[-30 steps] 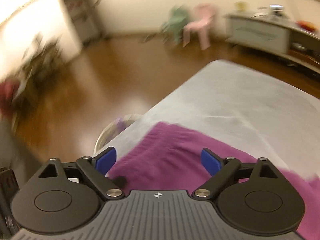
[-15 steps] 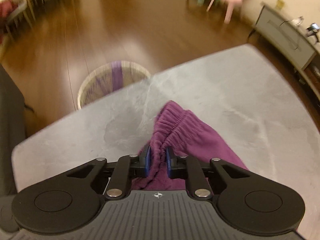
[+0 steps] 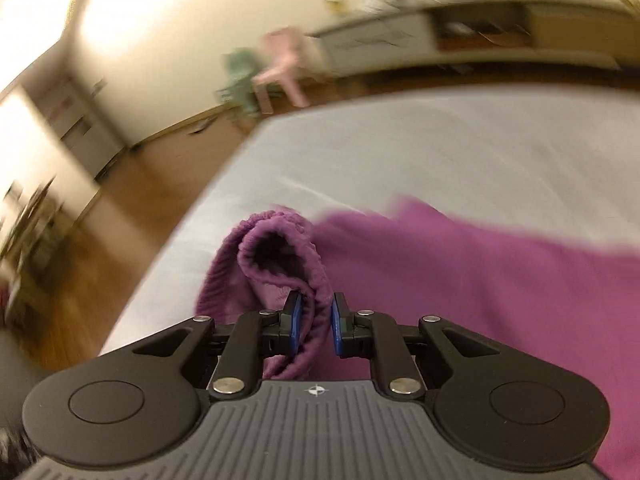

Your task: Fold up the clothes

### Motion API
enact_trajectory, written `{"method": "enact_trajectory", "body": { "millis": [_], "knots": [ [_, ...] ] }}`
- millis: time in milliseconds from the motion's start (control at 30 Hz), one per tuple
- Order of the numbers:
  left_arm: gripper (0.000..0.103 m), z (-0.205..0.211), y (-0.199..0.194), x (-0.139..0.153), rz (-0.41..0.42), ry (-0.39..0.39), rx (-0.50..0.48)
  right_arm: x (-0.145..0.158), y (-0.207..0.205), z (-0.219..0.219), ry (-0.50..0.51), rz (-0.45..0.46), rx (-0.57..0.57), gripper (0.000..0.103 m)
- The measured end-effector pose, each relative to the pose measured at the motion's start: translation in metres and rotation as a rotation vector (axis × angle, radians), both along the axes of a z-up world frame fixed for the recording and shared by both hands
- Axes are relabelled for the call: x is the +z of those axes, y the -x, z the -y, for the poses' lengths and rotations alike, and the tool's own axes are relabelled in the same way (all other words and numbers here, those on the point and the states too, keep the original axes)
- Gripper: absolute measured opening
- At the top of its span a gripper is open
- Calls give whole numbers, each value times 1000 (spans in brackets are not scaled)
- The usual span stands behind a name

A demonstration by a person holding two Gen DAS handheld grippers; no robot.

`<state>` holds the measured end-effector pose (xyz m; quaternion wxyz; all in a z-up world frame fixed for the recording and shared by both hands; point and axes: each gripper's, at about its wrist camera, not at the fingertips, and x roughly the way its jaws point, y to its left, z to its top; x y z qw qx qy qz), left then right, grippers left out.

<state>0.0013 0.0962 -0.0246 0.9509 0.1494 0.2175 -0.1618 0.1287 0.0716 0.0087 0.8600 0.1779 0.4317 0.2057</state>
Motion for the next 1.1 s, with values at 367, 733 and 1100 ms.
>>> {"method": "enact_trajectory", "body": {
  "millis": [367,733,1100],
  "knots": [
    [26,-48,-9,24,-7,190,29,23,20,-5,61,228,-58,52],
    [22,-114,-81,-15,-378,372,280,-4,-5,-77,426,197,83,40],
    [22,-121,-74,-8,-389,367,288,-30,-91,-174,572,155,221,32]
  ]
}}
